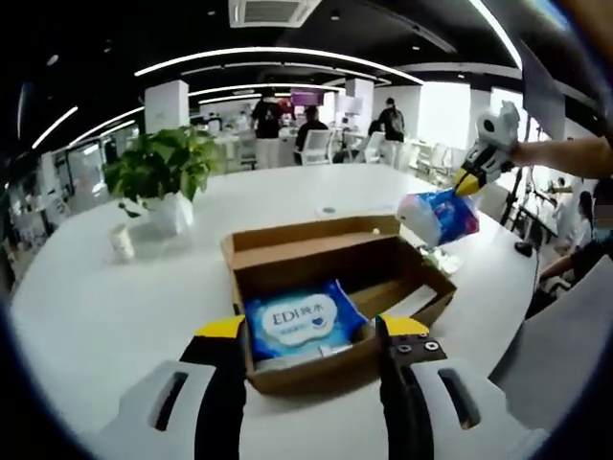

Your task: Operate the shoe box by opening the lid, removing the specified soft item, and placing it in the target area until the item is outside and the box remains undamaged.

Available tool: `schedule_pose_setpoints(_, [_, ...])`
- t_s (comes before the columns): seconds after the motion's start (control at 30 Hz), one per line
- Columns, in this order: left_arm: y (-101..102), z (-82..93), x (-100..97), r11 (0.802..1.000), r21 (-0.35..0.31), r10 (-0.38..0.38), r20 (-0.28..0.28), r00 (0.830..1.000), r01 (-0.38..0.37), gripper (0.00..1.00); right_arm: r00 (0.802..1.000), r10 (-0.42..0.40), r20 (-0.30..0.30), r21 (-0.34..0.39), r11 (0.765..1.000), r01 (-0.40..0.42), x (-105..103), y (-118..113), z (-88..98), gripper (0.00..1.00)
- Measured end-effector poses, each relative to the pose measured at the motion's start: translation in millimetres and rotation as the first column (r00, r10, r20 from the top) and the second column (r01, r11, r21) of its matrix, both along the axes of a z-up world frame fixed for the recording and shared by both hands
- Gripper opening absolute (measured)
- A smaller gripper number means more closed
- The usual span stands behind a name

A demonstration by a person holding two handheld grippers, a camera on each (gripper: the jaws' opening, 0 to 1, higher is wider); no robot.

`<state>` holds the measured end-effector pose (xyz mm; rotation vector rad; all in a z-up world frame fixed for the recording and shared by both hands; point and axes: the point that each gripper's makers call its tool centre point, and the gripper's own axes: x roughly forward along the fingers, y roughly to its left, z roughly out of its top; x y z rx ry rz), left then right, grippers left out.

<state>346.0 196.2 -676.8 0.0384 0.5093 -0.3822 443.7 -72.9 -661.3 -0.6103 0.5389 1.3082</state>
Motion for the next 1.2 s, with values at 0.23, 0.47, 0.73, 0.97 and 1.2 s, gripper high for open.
schedule_pose_setpoints(0.23, [-11, 12.7, -18.5, 0.999, -0.017, -0.034, 0.019, 0.999, 0.035, 0.68, 1.000, -0.008, 0.003, 0.004, 1.000, 0.008, 0, -20, 0.3, 0.00])
schedule_pose_setpoints(0.47, [-24, 21.8, -32.4, 0.997, 0.000, -0.083, 0.042, 0.996, 0.083, 0.78, 1.000, -0.021, 0.008, 0.001, 1.000, 0.021, -2, -39, -1.1, 0.00])
schedule_pose_setpoints(0.73, [-29, 24.7, -42.3, 0.995, -0.010, -0.095, 0.041, 0.995, 0.096, 0.83, 0.999, -0.035, 0.010, -0.011, 0.999, 0.035, -4, -60, -6.1, 0.00])
schedule_pose_setpoints(0.97, [-30, 22.9, -51.3, 0.996, -0.021, -0.089, 0.038, 0.995, 0.090, 0.88, 0.999, -0.042, 0.012, -0.020, 0.999, 0.042, -2, -79, -11.6, 0.00])
schedule_pose_setpoints(1.2, [-26, 27.1, -60.5, 0.996, -0.030, -0.080, 0.047, 0.996, 0.082, 0.93, 0.999, -0.029, 0.015, -0.021, 0.999, 0.029, 0, -96, -15.2, 0.00])
